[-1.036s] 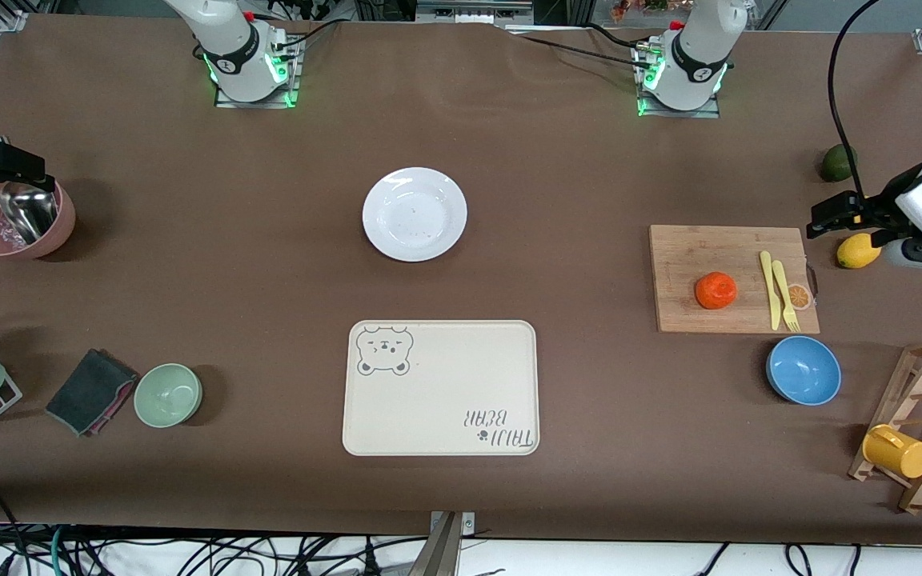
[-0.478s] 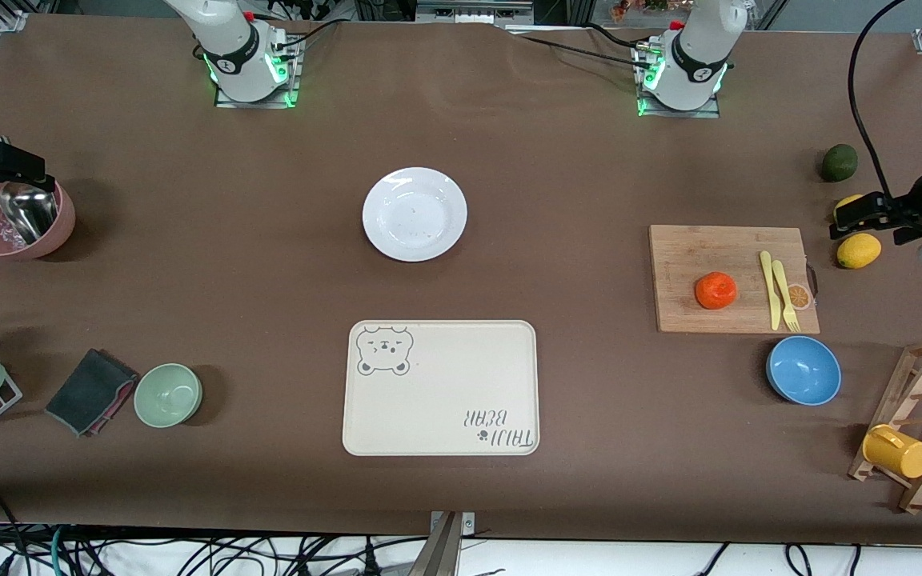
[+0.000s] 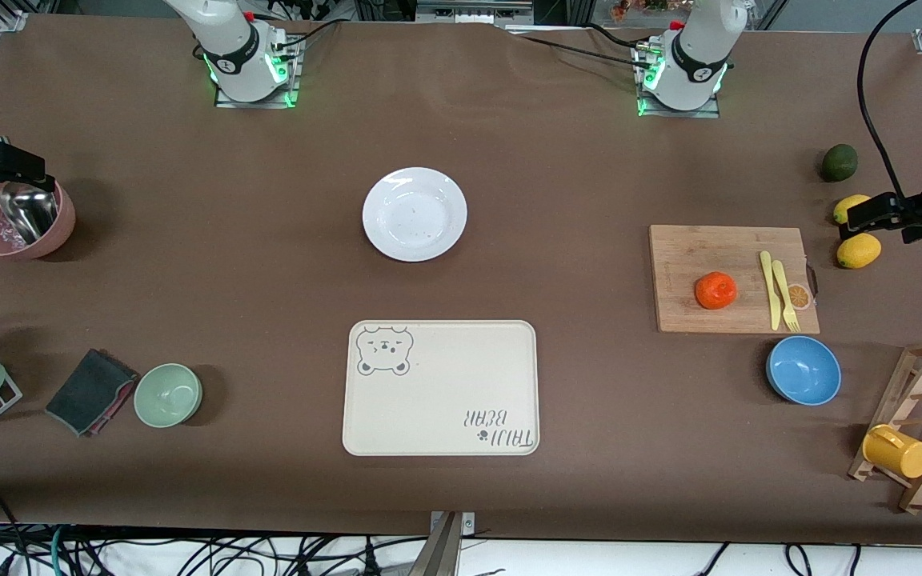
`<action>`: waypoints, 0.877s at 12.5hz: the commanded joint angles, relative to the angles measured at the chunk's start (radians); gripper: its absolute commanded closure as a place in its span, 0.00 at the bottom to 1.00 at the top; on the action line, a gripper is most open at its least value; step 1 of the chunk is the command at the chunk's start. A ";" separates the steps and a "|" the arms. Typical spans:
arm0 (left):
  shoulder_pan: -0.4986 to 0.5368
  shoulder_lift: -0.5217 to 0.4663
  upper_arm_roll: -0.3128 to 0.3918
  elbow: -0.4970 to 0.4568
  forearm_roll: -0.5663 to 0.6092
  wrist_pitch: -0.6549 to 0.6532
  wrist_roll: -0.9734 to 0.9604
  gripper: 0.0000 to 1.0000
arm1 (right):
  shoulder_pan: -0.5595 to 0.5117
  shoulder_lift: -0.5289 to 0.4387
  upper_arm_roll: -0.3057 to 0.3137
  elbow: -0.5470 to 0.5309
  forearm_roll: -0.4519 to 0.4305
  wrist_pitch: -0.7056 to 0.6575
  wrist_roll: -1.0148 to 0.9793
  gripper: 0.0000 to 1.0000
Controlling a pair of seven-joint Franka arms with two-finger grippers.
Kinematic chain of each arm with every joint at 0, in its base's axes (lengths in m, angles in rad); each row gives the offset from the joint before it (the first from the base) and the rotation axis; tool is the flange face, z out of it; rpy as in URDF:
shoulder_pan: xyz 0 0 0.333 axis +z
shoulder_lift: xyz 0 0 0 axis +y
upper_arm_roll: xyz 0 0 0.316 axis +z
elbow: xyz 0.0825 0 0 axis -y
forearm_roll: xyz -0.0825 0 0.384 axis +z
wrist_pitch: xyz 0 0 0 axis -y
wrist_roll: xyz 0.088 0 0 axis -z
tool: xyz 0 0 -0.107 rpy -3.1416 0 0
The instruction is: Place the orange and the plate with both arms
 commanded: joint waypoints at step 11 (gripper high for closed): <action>-0.007 -0.022 -0.085 0.027 -0.006 -0.114 -0.036 0.00 | 0.000 0.005 -0.001 0.021 0.004 -0.022 0.002 0.00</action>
